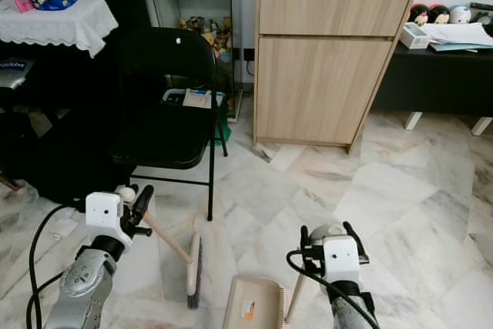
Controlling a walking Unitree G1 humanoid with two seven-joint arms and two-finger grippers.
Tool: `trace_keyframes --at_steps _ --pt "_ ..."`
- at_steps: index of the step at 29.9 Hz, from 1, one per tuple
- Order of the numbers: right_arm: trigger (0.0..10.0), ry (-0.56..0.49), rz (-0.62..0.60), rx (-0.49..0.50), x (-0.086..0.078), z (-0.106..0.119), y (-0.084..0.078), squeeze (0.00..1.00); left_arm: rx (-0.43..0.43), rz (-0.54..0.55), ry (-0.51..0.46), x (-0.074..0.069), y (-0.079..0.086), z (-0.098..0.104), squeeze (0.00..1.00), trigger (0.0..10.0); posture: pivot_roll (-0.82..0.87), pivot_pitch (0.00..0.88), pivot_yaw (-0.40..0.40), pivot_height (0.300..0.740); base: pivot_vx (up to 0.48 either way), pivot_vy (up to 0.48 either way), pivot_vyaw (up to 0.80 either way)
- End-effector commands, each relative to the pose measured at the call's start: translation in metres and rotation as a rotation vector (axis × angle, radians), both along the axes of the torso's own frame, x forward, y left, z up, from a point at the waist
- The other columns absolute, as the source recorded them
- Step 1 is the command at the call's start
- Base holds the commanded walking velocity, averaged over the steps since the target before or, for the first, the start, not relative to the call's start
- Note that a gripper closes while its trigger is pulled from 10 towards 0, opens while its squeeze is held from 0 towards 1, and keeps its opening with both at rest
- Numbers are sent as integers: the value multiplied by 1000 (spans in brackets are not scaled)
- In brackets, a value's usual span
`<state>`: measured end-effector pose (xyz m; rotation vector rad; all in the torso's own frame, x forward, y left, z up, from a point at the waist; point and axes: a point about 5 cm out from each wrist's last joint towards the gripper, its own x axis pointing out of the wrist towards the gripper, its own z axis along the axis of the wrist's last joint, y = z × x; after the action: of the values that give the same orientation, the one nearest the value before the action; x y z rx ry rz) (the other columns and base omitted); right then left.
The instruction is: Sweep floor
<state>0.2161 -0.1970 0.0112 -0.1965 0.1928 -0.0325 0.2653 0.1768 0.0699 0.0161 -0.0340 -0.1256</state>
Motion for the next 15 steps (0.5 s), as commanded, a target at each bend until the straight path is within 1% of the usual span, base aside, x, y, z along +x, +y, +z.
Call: trace_keyframes --at_steps 1,9,15 --pt "10000 -3 -10 8 2 -1 -2 0 11 0 -25 0 0 3 0 10000 -84 0 5 740 0 0 0" --pt "10000 -3 -6 11 10 -3 1 0 17 4 -23 0 1 3 0 10000 -78 0 6 740 0 0 0" --pt "10000 -2 -7 13 12 -5 1 0 22 3 -21 0 2 3 0 10000 -77 0 8 740 0 0 0"
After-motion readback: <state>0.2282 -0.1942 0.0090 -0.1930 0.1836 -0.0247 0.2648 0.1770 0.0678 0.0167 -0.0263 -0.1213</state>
